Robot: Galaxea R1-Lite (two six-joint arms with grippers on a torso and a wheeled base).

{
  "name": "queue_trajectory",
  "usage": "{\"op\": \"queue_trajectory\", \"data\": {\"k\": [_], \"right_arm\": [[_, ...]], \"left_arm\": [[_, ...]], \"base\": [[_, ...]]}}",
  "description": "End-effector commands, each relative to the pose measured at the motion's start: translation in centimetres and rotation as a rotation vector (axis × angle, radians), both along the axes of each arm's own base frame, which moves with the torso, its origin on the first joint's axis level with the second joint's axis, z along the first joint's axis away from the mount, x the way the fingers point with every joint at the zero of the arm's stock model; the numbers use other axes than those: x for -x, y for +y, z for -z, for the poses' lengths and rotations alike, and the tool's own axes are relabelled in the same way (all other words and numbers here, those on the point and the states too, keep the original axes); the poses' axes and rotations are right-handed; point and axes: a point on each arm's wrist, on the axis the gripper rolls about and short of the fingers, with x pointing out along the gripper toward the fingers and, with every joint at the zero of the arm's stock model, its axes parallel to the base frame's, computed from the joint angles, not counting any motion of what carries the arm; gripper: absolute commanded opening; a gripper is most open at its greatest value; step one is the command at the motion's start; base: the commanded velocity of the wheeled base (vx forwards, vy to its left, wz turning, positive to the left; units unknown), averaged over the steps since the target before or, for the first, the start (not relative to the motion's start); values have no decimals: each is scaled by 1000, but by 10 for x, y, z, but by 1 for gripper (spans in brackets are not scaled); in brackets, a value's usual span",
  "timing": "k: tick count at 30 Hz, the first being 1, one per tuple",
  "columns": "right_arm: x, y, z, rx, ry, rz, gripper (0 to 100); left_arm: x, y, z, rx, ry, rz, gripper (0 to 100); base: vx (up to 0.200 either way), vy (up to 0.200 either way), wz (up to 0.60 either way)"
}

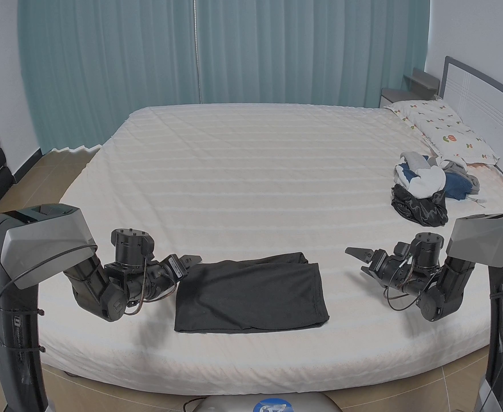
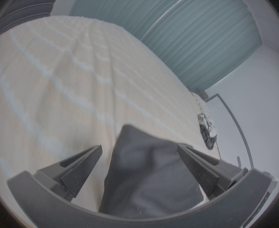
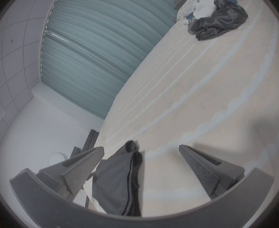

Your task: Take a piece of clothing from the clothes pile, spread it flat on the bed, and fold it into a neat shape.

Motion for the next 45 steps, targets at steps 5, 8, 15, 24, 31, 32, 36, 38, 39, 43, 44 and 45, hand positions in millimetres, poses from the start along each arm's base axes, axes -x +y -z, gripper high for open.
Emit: {"op": "queue_trajectory", "data": {"k": [5, 8, 15, 24, 31, 32, 36, 38, 39, 43, 44, 45], "right_arm": [[2, 44, 2, 6, -2, -113, 100], [2, 52, 10, 11, 14, -130, 100], [-11, 80, 16, 18, -23, -147, 100], [-14, 85, 23, 45, -8, -152, 100], [-24, 84, 27, 49, -13, -142, 100], [-26, 84, 27, 51, -8, -141, 100], [-35, 84, 29, 62, -8, -135, 100], [-37, 81, 29, 66, -12, -128, 0], [-37, 82, 30, 67, -13, -128, 0], [-37, 81, 30, 72, -19, -130, 0], [-37, 81, 30, 72, -22, -130, 0], [-37, 81, 30, 72, -22, -129, 0]], "left_arm": [[-23, -14, 24, -16, -17, -13, 100], [-24, -17, 28, -20, -12, -9, 100], [-27, -18, 32, -28, -14, -25, 100], [-31, -22, 36, -55, -30, -65, 0], [-36, -23, 34, -52, -44, -150, 0], [-36, -23, 34, -49, -43, -154, 0], [-35, -23, 34, -51, -40, -155, 0], [-34, -23, 34, -51, -39, -157, 0], [-34, -23, 34, -51, -39, -157, 0], [-34, -22, 34, -53, -38, -156, 0], [-33, -22, 34, -53, -38, -156, 0], [-33, -22, 34, -53, -38, -156, 0]], "base": [[0, 0, 0], [0, 0, 0], [0, 0, 0], [0, 0, 0], [0, 0, 0], [0, 0, 0], [0, 0, 0], [0, 0, 0], [0, 0, 0], [0, 0, 0], [0, 0, 0], [0, 0, 0]]}}
